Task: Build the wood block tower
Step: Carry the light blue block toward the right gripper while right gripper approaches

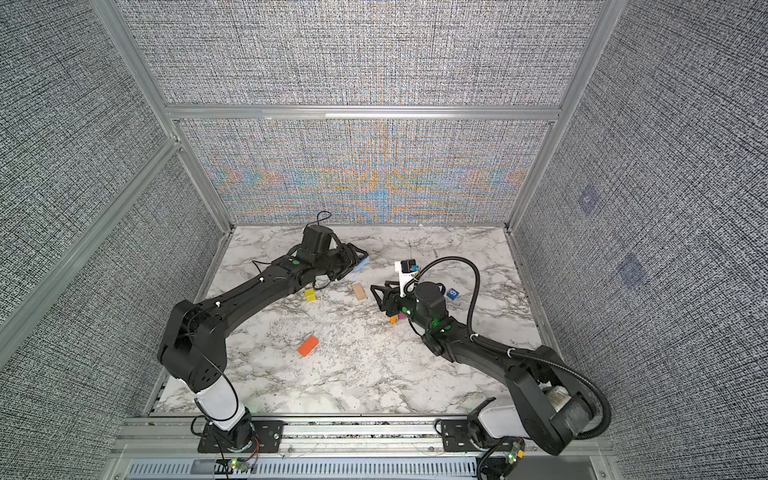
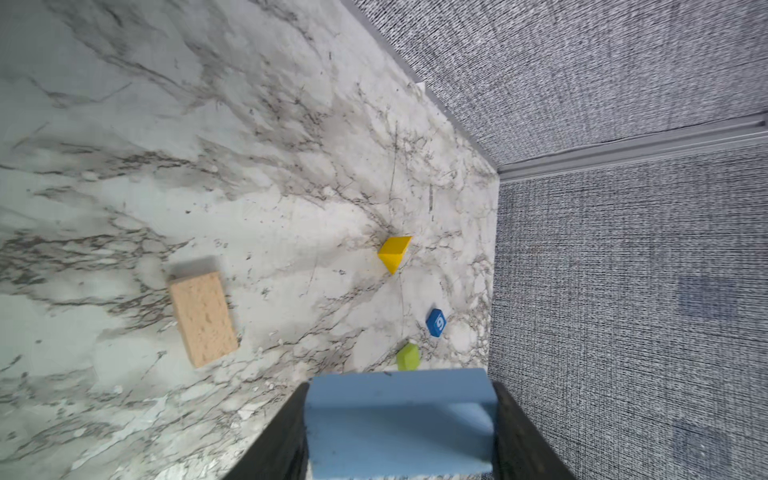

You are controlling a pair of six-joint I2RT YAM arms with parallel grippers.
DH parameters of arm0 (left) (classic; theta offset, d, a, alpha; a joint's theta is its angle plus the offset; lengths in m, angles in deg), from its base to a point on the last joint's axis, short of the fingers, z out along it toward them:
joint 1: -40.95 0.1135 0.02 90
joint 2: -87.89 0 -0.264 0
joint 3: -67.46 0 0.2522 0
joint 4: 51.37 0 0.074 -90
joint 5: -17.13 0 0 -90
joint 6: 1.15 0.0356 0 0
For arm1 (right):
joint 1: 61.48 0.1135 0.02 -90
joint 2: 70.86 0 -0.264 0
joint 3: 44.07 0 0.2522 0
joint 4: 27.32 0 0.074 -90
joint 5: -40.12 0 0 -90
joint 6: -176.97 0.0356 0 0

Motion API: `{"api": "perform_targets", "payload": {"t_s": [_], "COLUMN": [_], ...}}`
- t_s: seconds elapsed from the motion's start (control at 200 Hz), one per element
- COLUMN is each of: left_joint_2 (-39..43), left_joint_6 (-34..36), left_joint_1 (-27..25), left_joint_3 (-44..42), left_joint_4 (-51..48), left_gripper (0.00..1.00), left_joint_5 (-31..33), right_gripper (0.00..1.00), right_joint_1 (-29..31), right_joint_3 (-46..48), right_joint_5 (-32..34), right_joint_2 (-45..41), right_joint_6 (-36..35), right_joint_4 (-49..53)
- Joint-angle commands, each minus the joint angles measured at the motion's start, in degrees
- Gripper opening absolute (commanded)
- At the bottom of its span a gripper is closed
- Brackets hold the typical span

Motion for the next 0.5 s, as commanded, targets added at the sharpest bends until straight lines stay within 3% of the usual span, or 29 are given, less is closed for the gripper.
{"api": "perform_targets", "payload": {"t_s": [0.0,0.095,0.495], "left_joint_2": [1.37,1.88,3.39], "left_joint_6": [-1.25,-1.9,-3.17], "left_joint_1": [0.02,-0.01,-1.04], "left_joint_3": [0.08,-0.18,-0.73], "left_joint_4": [3.99,4.58,5.16], "left_gripper": [0.52,0.52,0.49], "left_joint_5": [-0.97,-0.8,-0.46], "right_gripper": [0.57,0.57,0.59], "right_joint_1": [0.75,1.12,1.22], "right_joint_3": [-0.85,-1.17,-10.26], "right_joint_5": [3.22,4.41,3.98], "right_joint_2": [2.63,5.15,13.07], "right_joint_6": [3.63,5.3,8.39], "right_joint_4": [-10.27,-15.32,-15.88]}}
